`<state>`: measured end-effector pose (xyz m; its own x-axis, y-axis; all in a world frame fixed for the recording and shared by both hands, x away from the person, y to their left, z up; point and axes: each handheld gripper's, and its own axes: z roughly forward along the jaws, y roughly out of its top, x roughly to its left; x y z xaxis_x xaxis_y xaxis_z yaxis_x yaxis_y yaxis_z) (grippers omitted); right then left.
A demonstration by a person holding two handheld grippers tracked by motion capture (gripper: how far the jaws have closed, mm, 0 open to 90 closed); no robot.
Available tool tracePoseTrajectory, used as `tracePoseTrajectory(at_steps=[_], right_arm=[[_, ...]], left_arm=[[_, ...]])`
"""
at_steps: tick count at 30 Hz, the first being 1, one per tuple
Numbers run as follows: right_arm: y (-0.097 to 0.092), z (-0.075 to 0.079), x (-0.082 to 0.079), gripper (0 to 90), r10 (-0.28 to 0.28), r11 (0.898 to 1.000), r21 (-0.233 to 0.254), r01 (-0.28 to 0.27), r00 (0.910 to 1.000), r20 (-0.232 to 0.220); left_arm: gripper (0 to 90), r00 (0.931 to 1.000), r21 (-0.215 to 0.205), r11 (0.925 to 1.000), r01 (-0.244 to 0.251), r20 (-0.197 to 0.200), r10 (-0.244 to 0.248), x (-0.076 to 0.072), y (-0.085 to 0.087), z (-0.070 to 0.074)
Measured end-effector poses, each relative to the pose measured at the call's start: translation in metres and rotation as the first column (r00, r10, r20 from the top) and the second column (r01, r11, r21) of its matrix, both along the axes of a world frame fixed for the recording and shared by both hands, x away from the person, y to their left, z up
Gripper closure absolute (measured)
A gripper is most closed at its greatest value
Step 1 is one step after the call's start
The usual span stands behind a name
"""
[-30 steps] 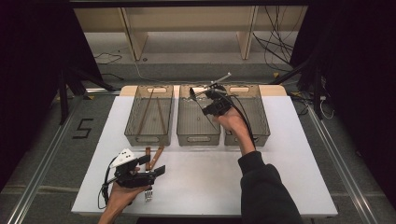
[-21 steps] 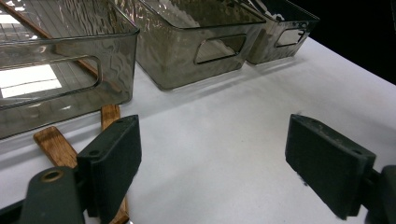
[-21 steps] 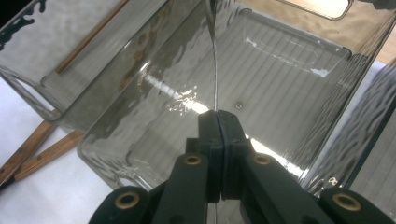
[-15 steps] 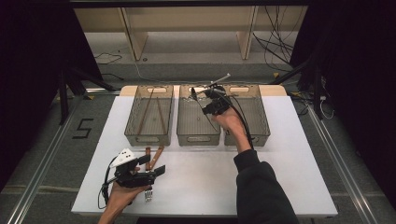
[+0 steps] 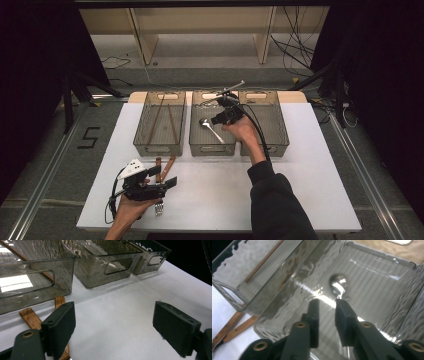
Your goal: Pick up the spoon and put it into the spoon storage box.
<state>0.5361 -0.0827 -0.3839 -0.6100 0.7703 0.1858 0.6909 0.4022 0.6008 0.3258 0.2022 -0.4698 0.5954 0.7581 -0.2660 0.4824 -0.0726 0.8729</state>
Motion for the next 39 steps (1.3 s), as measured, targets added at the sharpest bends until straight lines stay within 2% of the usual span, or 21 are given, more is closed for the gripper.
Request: tracePoseTrajectory(at_steps=[4, 8, 14, 17, 20, 29, 34, 39], right_arm=[[-0.001, 0.004, -0.004, 68.0, 0.019, 1.0, 0.008, -0.019, 0.9997, 0.012], [-0.003, 0.011, -0.013, 57.7, 0.045, 0.999, 0.02, -0.046, 0.9982, 0.04], [-0.013, 0.017, -0.036, 46.1, 0.064, 0.997, 0.037, -0.067, 0.994, 0.089], [-0.02, 0.018, -0.05, 42.5, 0.068, 0.996, 0.058, -0.075, 0.991, 0.116], [-0.027, 0.018, -0.065, 39.8, 0.086, 0.994, 0.055, -0.095, 0.9858, 0.144], [-0.049, 0.011, -0.113, 35.1, 0.125, 0.987, 0.077, -0.142, 0.9744, 0.187], [-0.062, 0.006, -0.133, 34.1, 0.125, 0.984, 0.099, -0.147, 0.9713, 0.202], [-0.074, -0.002, -0.149, 33.2, 0.114, 0.98, 0.133, -0.145, 0.9689, 0.22]], left_arm=[[18.1, 1.0, 0.003, 1.0, -0.001, 0.002, 0.001, 0.0, 0.0, 0.0], [18.0, 1.0, -0.001, 1.0, -0.007, -0.004, 0.007, 0.0, 0.001, 0.0], [18.0, 0.9996, 0.01, 0.9996, -0.027, -0.013, 0.027, 0.001, 0.004, 0.001], [18.0, 0.9988, 0.009, 0.9989, -0.047, -0.014, 0.047, 0.002, 0.006, 0.004], [18.0, 0.9975, 0.018, 0.9977, -0.065, -0.026, 0.065, 0.004, 0.011, 0.006], [18.0, 0.9886, 0.076, 0.9906, -0.114, -0.09, 0.121, 0.009, 0.017, 0.011], [18.0, 0.9812, 0.123, 0.9854, -0.117, -0.138, 0.134, 0.012, 0.016, 0.01], [18.2, 0.9716, 0.144, 0.9813, -0.127, -0.181, 0.152, 0.015, 0.017, 0.008]])
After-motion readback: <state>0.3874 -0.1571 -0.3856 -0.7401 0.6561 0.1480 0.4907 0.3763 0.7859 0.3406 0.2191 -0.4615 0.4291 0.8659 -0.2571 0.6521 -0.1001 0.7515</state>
